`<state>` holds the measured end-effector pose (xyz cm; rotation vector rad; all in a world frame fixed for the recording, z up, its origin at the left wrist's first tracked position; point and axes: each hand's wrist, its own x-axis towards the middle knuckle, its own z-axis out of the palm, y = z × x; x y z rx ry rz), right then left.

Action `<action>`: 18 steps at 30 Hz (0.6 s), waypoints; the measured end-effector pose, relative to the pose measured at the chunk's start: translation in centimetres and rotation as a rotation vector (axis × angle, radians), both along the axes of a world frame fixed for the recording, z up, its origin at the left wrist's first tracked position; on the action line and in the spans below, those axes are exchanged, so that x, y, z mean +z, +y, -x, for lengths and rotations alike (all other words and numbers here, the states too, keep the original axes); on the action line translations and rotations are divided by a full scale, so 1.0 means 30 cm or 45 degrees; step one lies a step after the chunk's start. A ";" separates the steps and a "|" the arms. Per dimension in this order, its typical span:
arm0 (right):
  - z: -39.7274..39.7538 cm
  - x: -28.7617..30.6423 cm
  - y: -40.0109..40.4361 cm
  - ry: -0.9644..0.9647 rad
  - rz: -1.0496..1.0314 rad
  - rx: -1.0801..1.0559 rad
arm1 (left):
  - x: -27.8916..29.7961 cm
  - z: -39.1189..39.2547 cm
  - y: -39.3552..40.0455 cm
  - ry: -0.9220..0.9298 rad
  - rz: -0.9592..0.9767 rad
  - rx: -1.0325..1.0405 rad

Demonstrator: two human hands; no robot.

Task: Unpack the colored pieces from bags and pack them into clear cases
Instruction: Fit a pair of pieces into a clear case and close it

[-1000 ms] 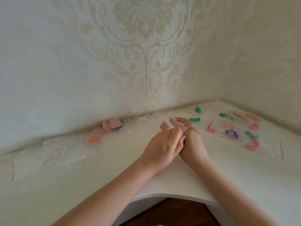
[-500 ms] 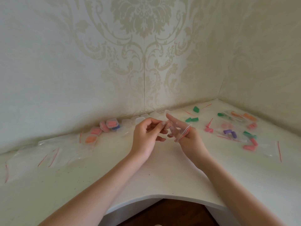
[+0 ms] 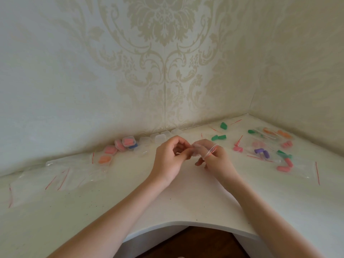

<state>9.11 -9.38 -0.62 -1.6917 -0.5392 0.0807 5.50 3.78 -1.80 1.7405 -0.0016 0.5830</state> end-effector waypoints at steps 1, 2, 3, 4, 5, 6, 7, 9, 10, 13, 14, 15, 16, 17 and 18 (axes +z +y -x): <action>0.000 -0.004 0.002 -0.025 0.027 0.013 | -0.002 0.001 -0.002 -0.001 -0.038 0.000; -0.001 -0.009 0.004 -0.043 0.064 0.019 | -0.002 0.002 -0.002 -0.001 -0.040 -0.006; -0.005 -0.012 0.005 -0.046 0.099 0.025 | -0.004 0.000 -0.001 -0.001 -0.022 -0.009; -0.008 -0.015 0.006 -0.036 0.119 0.038 | -0.004 -0.002 0.001 0.000 0.015 -0.008; -0.011 -0.017 0.007 -0.025 0.122 0.057 | -0.004 -0.005 0.005 0.006 0.071 0.005; -0.012 -0.018 0.006 -0.023 0.112 0.068 | -0.003 -0.009 0.010 0.017 0.148 0.021; -0.014 -0.019 0.005 -0.030 0.106 0.067 | -0.002 -0.014 0.014 0.030 0.237 0.035; -0.014 -0.019 0.007 -0.053 0.114 0.044 | 0.001 -0.021 0.018 0.070 0.421 0.047; -0.011 -0.016 0.010 -0.059 0.130 0.037 | 0.001 -0.023 0.019 0.099 0.494 0.051; 0.001 -0.007 0.013 -0.120 0.275 0.015 | -0.001 -0.028 0.025 0.179 0.650 0.052; -0.002 -0.009 0.006 -0.214 0.380 -0.019 | -0.001 -0.029 0.026 0.195 0.680 0.059; -0.002 -0.011 -0.003 -0.336 0.495 -0.047 | -0.001 -0.030 0.026 0.203 0.701 0.069; 0.001 -0.011 -0.012 -0.449 0.606 -0.081 | 0.001 -0.030 0.026 0.209 0.724 0.075; 0.007 -0.008 -0.018 -0.555 0.680 -0.124 | 0.003 -0.029 0.025 0.213 0.757 0.074; 0.011 -0.008 -0.023 -0.659 0.725 -0.169 | 0.005 -0.028 0.024 0.216 0.794 0.070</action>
